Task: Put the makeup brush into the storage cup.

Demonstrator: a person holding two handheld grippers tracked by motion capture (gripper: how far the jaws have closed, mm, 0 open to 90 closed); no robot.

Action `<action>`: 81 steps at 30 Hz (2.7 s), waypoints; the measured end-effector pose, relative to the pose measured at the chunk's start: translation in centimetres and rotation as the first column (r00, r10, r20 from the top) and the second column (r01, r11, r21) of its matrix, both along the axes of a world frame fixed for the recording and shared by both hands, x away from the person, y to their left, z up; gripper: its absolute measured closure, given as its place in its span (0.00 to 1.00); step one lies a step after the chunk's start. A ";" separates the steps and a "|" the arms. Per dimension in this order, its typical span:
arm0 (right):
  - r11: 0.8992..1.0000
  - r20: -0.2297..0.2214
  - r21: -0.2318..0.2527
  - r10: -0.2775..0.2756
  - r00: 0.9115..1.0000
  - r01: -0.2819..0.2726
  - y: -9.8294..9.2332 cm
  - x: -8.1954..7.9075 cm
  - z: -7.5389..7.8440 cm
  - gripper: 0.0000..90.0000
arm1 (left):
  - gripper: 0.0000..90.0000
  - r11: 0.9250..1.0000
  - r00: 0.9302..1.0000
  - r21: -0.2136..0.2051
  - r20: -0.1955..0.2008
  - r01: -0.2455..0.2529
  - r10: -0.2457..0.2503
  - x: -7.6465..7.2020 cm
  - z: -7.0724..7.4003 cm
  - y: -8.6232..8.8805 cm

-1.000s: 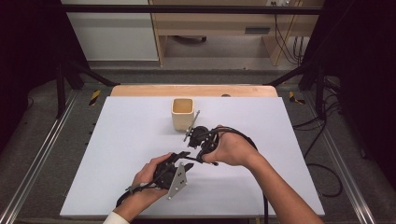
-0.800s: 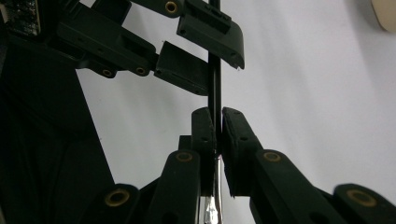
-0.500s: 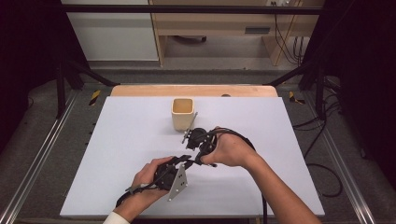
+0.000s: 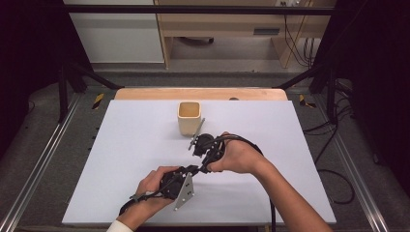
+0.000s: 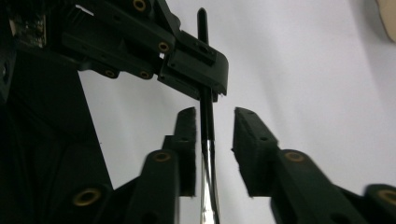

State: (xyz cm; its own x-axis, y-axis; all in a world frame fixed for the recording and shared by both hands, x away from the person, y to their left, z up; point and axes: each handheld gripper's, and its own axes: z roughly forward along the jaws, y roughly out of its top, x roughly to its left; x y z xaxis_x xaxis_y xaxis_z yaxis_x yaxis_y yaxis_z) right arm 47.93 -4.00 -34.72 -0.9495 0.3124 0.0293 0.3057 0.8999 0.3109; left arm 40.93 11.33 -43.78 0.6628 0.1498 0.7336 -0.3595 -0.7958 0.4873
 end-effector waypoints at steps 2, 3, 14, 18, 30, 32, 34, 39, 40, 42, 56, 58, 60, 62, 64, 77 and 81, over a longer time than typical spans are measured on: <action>1.000 0.017 0.008 0.002 1.000 -0.003 -0.3 -0.2 -0.1 0.65 | 0.93 1.000 1.000 -0.024 -0.001 0.001 -0.001 0.1 -0.3 0.1; 0.999 0.024 0.031 -0.008 1.000 0.007 -0.6 -0.5 -0.1 0.60 | 0.93 1.000 1.000 -0.024 -0.004 -0.013 0.013 0.2 -0.3 0.3; 0.993 0.186 0.121 -0.019 0.982 -0.004 -2.7 -2.0 -0.4 0.29 | 0.93 0.998 0.999 -0.044 -0.001 -0.044 0.044 0.5 -0.1 1.0; 0.981 0.233 0.190 -0.072 0.970 0.027 -3.9 -2.4 -0.8 0.22 | 0.93 0.995 0.999 -0.085 -0.020 -0.050 0.048 0.7 -0.4 1.0; 0.930 0.276 0.353 -0.208 0.938 0.103 -6.3 -3.3 -2.8 0.13 | 0.93 0.991 0.993 -0.074 -0.036 -0.111 0.108 1.3 0.2 1.9; 0.919 0.274 0.376 -0.234 0.933 0.120 -6.9 -3.3 -3.3 0.11 | 0.93 0.988 0.992 -0.095 -0.045 -0.121 0.117 1.3 0.2 2.1; 0.900 0.268 0.410 -0.272 0.924 0.146 -7.6 -3.1 -4.0 0.09 | 0.93 0.986 0.991 -0.109 -0.052 -0.129 0.124 1.4 0.2 2.2; 0.874 0.260 0.452 -0.322 0.910 0.180 -8.7 -2.9 -4.9 0.05 | 0.93 0.983 0.989 -0.117 -0.056 -0.142 0.136 1.5 0.5 2.6; 0.874 0.260 0.452 -0.322 0.910 0.180 -8.7 -2.9 -4.9 0.05 | 0.93 0.980 0.988 -0.132 -0.059 -0.147 0.140 1.6 0.5 2.6; 0.867 0.262 0.458 -0.345 0.901 0.199 -9.0 -2.8 -5.4 0.06 | 0.93 0.978 0.987 -0.140 -0.065 -0.157 0.149 1.7 0.5 2.8; 0.760 0.313 0.593 -0.523 0.793 0.267 -11.6 -4.3 -7.4 0.08 | 0.93 0.954 0.978 -0.225 -0.113 -0.197 0.176 2.3 0.8 2.7; 0.745 0.310 0.608 -0.541 0.782 0.274 -11.8 -4.4 -7.4 0.08 | 0.93 0.950 0.976 -0.238 -0.123 -0.202 0.177 2.5 1.0 2.6; 0.714 0.314 0.638 -0.584 0.748 0.289 -12.6 -4.7 -7.4 0.08 | 0.93 0.943 0.974 -0.258 -0.139 -0.209 0.178 2.7 1.3 2.3; 0.687 0.302 0.662 -0.611 0.732 0.299 -13.1 -5.0 -7.4 0.08 | 0.93 0.940 0.974 -0.268 -0.146 -0.210 0.176 2.8 1.6 2.0; 0.666 0.293 0.683 -0.627 0.722 0.301 -13.6 -5.3 -7.5 0.08 | 0.93 0.934 0.972 -0.288 -0.157 -0.214 0.174 3.0 1.9 1.7; 0.622 0.289 0.727 -0.661 0.693 0.291 -14.8 -5.6 -8.6 0.07 | 0.93 0.875 0.961 -0.413 -0.211 -0.252 0.178 4.9 3.9 0.2; 0.602 0.277 0.745 -0.672 0.687 0.288 -15.0 -5.6 -8.8 0.06 | 0.93 0.854 0.954 -0.441 -0.231 -0.276 0.190 5.6 4.5 -0.1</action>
